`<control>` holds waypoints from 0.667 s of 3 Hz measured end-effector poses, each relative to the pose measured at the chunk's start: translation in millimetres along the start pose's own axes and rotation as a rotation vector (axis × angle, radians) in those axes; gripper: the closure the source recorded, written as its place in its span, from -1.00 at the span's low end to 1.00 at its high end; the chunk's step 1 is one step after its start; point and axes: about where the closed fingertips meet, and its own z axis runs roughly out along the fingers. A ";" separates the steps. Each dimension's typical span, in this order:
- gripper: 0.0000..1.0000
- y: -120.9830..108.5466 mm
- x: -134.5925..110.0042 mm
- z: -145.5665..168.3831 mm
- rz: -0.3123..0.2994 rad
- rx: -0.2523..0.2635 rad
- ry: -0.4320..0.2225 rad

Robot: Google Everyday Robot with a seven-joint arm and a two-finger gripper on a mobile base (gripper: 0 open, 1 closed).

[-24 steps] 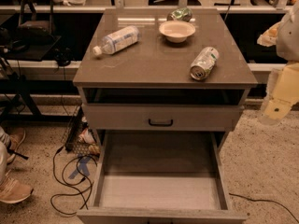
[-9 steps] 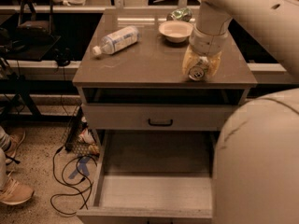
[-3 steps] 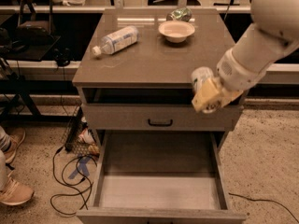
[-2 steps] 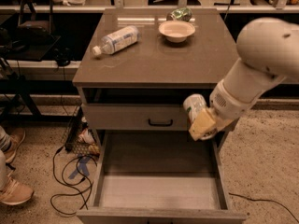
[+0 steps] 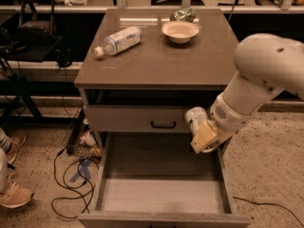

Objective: Place 7up can into middle drawer

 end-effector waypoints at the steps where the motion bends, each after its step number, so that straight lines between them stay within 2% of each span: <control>1: 1.00 -4.6 -5.8 66.3 0.035 -0.010 0.060; 2: 1.00 3.8 -13.4 151.8 0.059 -0.065 0.126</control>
Offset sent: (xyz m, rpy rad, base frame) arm 0.0102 0.0865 -0.2476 0.0337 0.2593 -0.0299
